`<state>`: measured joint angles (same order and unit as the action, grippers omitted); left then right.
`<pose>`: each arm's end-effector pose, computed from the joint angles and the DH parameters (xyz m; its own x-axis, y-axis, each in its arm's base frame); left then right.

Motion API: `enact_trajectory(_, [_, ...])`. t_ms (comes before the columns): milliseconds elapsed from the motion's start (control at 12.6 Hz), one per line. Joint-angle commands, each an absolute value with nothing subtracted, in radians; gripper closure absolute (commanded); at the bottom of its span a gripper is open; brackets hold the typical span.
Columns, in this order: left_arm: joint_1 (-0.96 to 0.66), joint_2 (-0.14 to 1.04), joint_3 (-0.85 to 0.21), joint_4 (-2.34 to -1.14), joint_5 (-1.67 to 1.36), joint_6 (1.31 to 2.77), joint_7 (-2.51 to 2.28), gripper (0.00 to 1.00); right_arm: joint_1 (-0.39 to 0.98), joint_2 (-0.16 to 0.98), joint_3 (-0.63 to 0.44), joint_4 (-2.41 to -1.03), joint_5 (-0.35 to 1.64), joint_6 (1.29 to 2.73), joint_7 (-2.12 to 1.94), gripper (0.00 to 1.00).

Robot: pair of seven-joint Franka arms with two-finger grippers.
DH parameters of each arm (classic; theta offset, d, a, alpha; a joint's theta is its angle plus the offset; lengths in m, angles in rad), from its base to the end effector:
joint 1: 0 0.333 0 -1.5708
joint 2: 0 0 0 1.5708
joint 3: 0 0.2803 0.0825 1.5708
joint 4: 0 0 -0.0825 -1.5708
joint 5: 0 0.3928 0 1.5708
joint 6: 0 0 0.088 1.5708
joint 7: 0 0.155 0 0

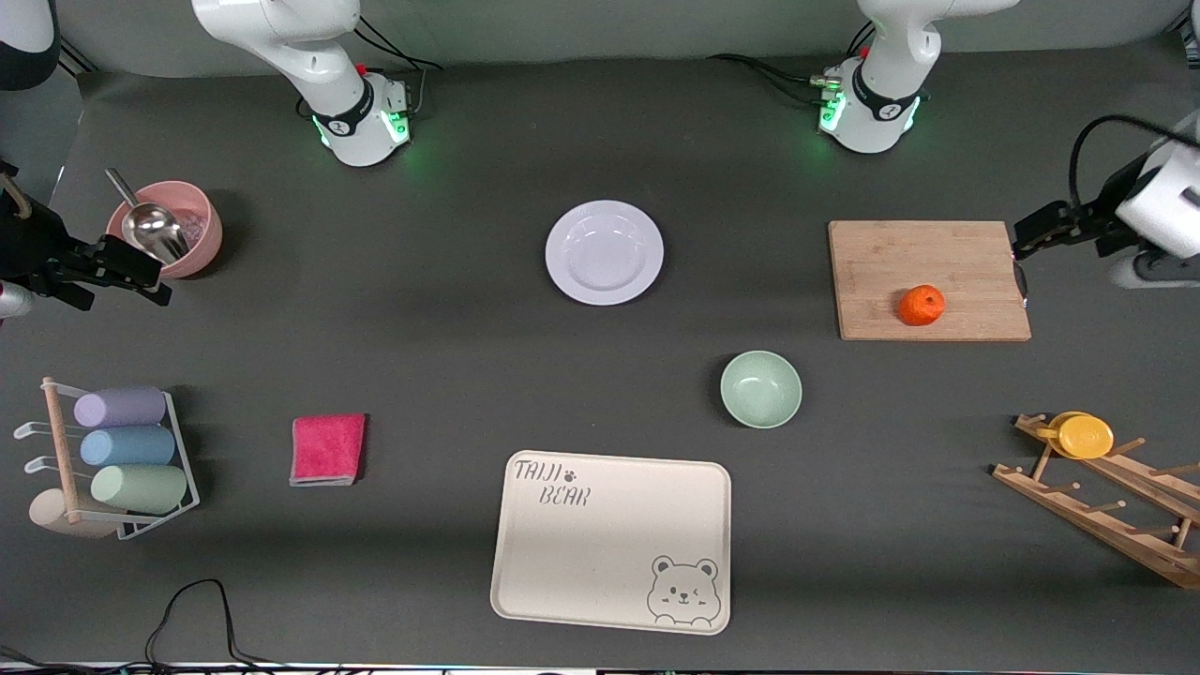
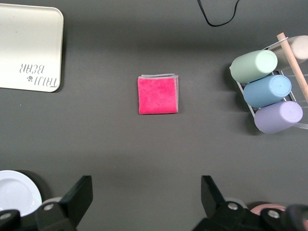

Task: Place orange and plate with both arms
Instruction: 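Lower the left gripper onto the orange on the cutting board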

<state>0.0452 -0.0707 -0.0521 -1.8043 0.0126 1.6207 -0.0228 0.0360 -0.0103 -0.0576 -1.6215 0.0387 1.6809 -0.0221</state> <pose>0.5335 -0.0022 0.4722 0.9935 0.0159 -0.1124 0.0138 -0.9997 -0.0187 0.5740 -0.0069 0.5323 0.9975 -0.0038 0.0704 -0.0011 -0.9993 -0.0377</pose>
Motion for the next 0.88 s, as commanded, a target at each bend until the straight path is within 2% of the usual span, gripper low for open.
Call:
enact_trajectory(0, [0.044, -0.132, -0.051, -2.041, 0.037, 1.824, -0.029, 0.0, 0.041, -0.003, -0.058, -1.614, 0.025, 1.666, -0.031, 0.0])
enact_trajectory(239, [0.048, -0.176, -0.049, -2.294, 0.037, 2.113, -0.031, 0.0, 0.043, 0.006, -0.054, -1.614, 0.031, 1.669, -0.025, 0.0])
enact_trajectory(557, [0.051, -0.167, -0.048, -2.612, 0.037, 2.554, -0.028, 0.0, 0.043, 0.029, -0.049, -1.606, 0.044, 1.692, -0.022, 0.0])
enact_trajectory(796, [0.07, -0.076, -0.046, -2.71, 0.037, 2.777, -0.018, 0.0, 0.043, 0.058, -0.048, -1.597, 0.051, 1.697, -0.029, 0.0])
